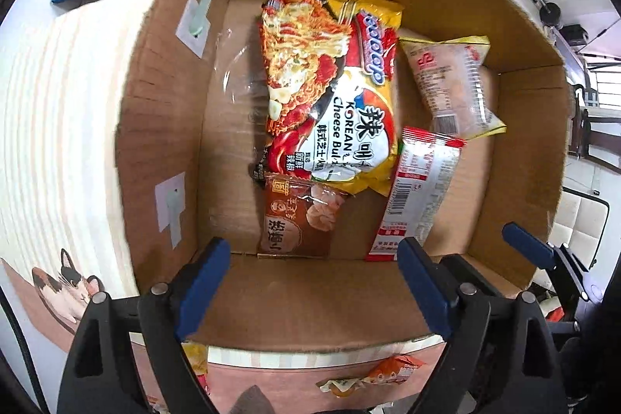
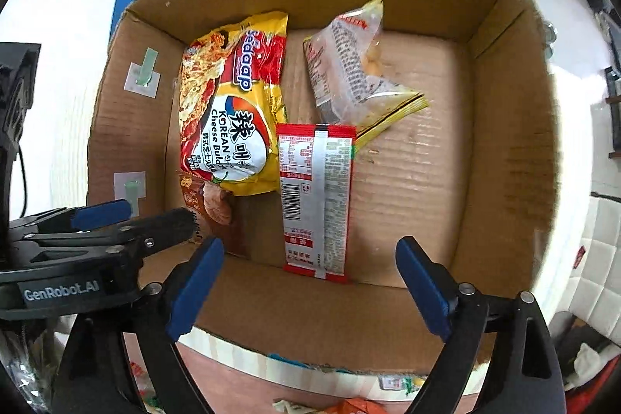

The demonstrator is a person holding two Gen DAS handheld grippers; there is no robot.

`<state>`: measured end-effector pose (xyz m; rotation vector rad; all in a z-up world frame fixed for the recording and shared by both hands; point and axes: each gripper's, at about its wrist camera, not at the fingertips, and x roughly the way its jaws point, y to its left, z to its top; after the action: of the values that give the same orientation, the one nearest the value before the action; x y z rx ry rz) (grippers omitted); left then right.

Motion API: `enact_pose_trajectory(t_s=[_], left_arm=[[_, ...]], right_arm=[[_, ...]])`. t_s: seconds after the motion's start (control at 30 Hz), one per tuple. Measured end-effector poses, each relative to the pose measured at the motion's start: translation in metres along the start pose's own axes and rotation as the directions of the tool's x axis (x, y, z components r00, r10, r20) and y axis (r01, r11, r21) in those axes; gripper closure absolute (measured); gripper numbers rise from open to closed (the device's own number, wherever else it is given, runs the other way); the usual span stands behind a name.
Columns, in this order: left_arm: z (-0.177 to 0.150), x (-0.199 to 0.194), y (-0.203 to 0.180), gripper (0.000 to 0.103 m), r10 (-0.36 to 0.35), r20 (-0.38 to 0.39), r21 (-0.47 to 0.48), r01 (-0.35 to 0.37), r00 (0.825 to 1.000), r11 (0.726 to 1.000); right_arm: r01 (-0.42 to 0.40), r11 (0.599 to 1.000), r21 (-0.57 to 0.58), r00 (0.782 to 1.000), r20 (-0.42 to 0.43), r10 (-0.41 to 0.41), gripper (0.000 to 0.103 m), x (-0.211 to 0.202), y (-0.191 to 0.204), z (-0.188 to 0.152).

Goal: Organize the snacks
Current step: 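Grasp the red triangular packet with left tool while right tool grasps wrapped egg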

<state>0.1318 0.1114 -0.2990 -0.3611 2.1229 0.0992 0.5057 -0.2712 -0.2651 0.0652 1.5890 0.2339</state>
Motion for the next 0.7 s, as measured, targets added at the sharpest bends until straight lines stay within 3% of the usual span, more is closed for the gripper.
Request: enact_pose_trajectory(t_s=[0.17,0.3,0.4,0.47,0.63,0.7], left_arm=[[-0.028,-0.036,-0.007,0.015,0.004,0.139,0.040,-0.010,0.990,0.999],[-0.065,-0.072,-0.011,0.015,0.033,0.311,0.049,-0.051,0.950,0.998],[-0.092,-0.089,-0.008,0.015,0.032,0.394,0.047,-0.055,0.919,0.997],[-0.114,-0.096,-0.005,0.015,0.030,0.418,0.041,-0.052,0.908,0.998],[-0.175,-0.080,0.014,0.015,0.108,0.397,0.021,-0.127,0.911,0.992],[-0.203,-0.063,0.028,0.015,0.155,0.354,0.018,-0.173,0.922,0.985]], right_arm=[[0.021,1.000,-0.023,0.994,0.106,-0.018,0.008,-0.028,0.006,-0.022],[-0.018,1.000,-0.005,0.985,0.173,0.018,0.008,-0.056,0.005,-0.056],[-0.055,0.998,0.020,0.980,0.193,0.050,0.008,-0.064,0.002,-0.084],[-0.080,0.996,0.029,0.980,0.186,0.074,0.008,-0.064,0.002,-0.103],[-0.111,0.989,0.102,0.984,0.152,0.095,0.008,-0.047,-0.003,-0.161],[-0.142,0.981,0.135,0.986,0.103,0.129,0.008,-0.032,-0.002,-0.187]])
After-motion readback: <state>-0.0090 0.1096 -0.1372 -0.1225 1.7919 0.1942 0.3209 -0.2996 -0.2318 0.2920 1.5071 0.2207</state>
